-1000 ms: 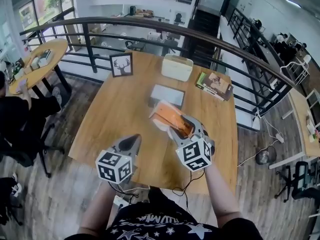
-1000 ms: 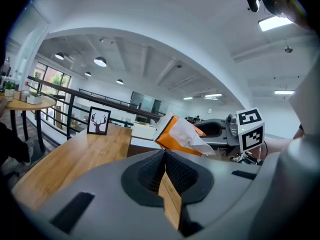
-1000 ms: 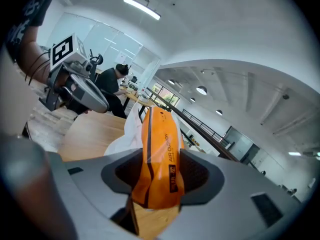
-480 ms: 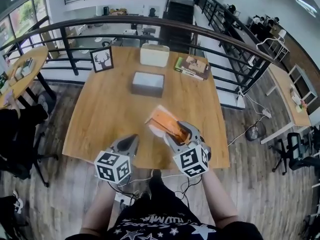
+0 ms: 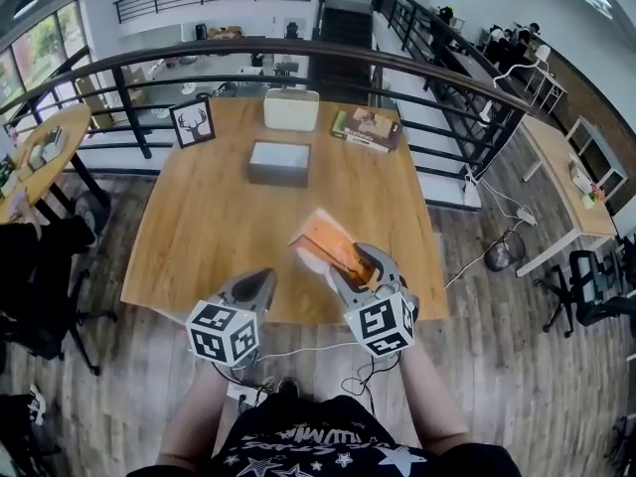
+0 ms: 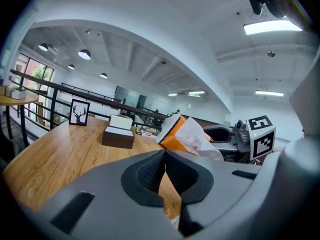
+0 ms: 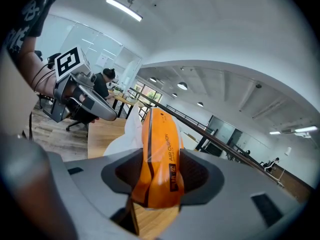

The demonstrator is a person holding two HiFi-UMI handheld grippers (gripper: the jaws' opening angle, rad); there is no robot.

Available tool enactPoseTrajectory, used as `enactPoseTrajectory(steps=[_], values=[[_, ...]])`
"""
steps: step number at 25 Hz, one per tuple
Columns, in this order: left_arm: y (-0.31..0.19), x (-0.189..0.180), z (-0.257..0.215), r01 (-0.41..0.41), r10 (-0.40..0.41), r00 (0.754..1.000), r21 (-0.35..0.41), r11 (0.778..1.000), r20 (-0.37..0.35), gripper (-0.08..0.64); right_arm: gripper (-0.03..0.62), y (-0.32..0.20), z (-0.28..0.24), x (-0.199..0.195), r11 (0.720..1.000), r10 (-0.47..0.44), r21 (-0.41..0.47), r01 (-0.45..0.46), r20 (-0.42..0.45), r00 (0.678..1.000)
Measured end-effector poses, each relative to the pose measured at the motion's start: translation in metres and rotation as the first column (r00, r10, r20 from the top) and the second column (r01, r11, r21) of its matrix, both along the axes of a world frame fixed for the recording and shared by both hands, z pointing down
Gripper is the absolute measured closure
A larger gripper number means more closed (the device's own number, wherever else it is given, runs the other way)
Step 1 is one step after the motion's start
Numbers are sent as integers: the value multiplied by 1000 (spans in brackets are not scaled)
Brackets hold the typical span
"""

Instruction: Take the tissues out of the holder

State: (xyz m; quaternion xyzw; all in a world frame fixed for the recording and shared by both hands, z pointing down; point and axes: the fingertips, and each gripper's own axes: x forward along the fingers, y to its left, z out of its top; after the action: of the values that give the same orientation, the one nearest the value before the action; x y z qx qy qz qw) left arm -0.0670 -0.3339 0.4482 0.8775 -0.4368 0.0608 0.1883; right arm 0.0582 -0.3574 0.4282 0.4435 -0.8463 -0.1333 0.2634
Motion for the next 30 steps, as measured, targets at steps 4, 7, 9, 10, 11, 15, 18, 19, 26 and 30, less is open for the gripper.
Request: enactPoseTrajectory(steps=[4, 7, 9, 10, 11, 15, 18, 19, 26, 30], values=[[24, 18, -2, 32, -32, 999, -1, 1000, 5, 546, 370, 22, -3, 19, 1000, -12, -4, 12, 37, 999], [50, 39, -1, 52, -52, 999, -5, 999, -1, 546, 370, 49, 0, 37, 999, -35, -19, 36, 45, 998], [70, 55, 0, 56, -56, 998, -5, 998, 2, 546, 370, 68, 2, 49, 998, -50, -21, 51, 41, 998], [80, 62, 1, 58, -58, 998, -6, 998, 3, 546, 370, 79, 3, 54, 998, -57, -21, 58, 40, 998], [90, 68, 3, 63, -63, 998, -8, 998, 5, 546, 370, 89, 4, 60, 998, -64, -20, 65, 39, 997], [135, 93, 7, 86, -86, 996, -9, 996, -1, 546, 370, 133, 10, 84, 996, -82, -13, 83, 24, 996], [171, 112, 9, 97, -97, 995, -6, 995, -2, 546, 370, 170, 14, 103, 996, -91, -18, 92, 26, 995], [183, 118, 10, 97, -97, 995, -4, 995, -1, 546, 370, 182, 15, 108, 995, -95, -18, 96, 24, 995], [258, 155, 18, 99, -99, 995, -9, 995, 1, 546, 370, 256, 19, 138, 992, -126, -1, 126, 7, 992], [290, 170, 19, 94, -93, 996, -15, 995, 11, 546, 370, 288, 20, 151, 992, -128, -5, 128, 24, 991]])
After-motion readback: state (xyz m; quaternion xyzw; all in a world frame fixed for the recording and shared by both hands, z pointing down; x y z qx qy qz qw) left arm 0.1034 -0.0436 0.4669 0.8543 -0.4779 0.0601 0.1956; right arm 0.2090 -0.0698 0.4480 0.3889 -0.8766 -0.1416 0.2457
